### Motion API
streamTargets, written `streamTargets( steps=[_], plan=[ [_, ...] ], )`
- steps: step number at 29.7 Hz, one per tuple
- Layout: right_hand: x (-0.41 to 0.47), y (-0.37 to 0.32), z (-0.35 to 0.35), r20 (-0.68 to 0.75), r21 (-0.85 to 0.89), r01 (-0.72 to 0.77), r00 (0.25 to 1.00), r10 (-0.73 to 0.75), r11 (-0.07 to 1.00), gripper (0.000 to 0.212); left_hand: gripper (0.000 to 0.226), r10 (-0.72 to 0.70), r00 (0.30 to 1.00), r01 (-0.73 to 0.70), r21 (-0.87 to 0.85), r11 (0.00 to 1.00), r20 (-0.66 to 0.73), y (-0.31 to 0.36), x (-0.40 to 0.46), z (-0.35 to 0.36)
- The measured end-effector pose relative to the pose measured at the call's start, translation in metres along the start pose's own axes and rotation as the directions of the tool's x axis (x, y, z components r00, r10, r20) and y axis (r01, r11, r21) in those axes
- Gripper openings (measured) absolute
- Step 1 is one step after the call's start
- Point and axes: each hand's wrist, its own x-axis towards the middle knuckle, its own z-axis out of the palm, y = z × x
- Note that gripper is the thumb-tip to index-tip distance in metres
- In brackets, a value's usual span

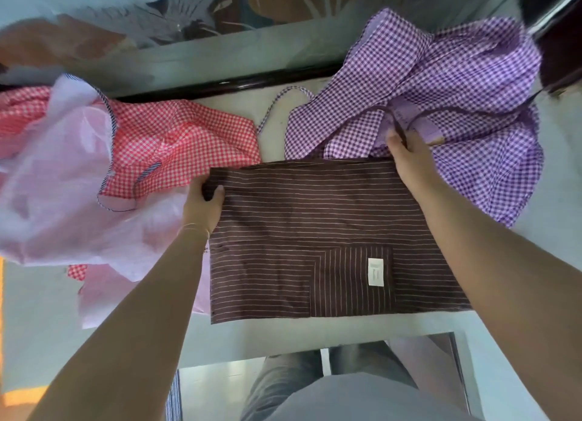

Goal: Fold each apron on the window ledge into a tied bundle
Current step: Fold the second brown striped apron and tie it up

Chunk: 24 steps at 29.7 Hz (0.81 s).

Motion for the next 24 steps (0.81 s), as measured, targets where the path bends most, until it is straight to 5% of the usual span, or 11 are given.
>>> streamTargets(
  steps=[4, 14, 19, 24],
  plan=[
    [-0.003, 0.016, -0.001, 0.080, -0.039, 0.001, 0.997, 0.002, 0.999, 0.023, 0.027, 0.050, 0.998, -0.056, -0.162, 0.985, -0.040, 0.014, 0.004, 0.004],
    [-0.006, 0.028, -0.013, 0.234, -0.391, 0.191, 0.967, -0.104, 0.900, 0.033, 0.011, 0.051, 0.963, -0.152, -0.381, 0.912, -0.264, 0.014, 0.004, -0.011],
    [-0.006, 0.024, -0.014, 0.174, -0.546, 0.350, 0.936, -0.306, 0.761, 0.032, 0.017, -0.099, 0.973, -0.041, -0.583, 0.812, -0.207, 0.019, 0.009, -0.019],
    [-0.007, 0.025, -0.007, 0.080, -0.419, 0.344, 0.936, -0.344, 0.840, 0.040, 0.019, -0.115, 0.958, -0.034, -0.503, 0.864, -0.262, 0.024, 0.012, -0.019]
  ],
)
